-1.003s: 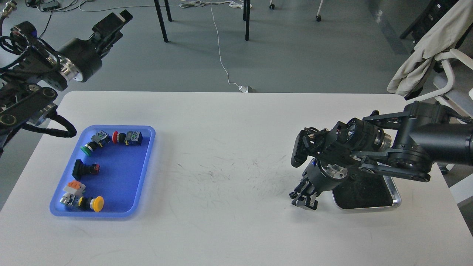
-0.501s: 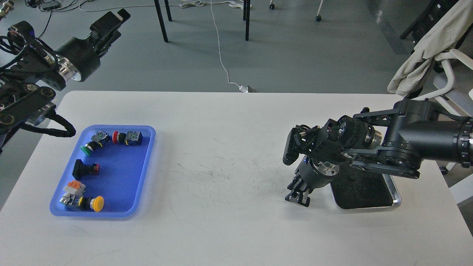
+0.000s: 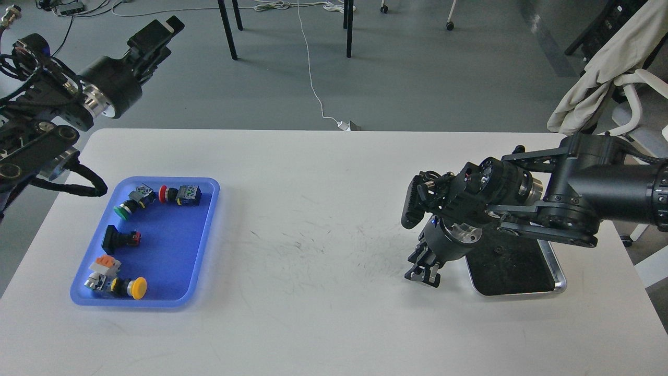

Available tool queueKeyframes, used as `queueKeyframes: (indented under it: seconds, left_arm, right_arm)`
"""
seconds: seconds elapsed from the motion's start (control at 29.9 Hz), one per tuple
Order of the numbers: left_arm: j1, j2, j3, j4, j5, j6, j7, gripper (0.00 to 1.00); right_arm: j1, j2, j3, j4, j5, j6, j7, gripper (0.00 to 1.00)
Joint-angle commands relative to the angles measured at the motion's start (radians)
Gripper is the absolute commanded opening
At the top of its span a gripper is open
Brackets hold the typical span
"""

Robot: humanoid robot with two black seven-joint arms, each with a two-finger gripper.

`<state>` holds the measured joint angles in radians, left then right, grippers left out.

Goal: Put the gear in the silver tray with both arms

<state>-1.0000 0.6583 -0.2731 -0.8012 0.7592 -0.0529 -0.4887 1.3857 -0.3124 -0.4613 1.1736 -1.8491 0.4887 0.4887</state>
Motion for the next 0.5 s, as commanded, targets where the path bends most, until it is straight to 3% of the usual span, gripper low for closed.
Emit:
queueKeyframes:
  seconds: [0.0,0.47]
  left_arm:
    - [0.003,-0.002,0.002,0.011,0.0,-0.001,0.0,0.86]
    - [0.011,-0.003,0.0,0.016,0.0,0.001,0.0,0.86]
  right_arm:
    - [0.002,-0.002,0.001,0.003,0.002,0.0,0.0,0.37]
    - [0.003,-0.016,-0.034,0.046,-0.002,0.0,0.0,0.42]
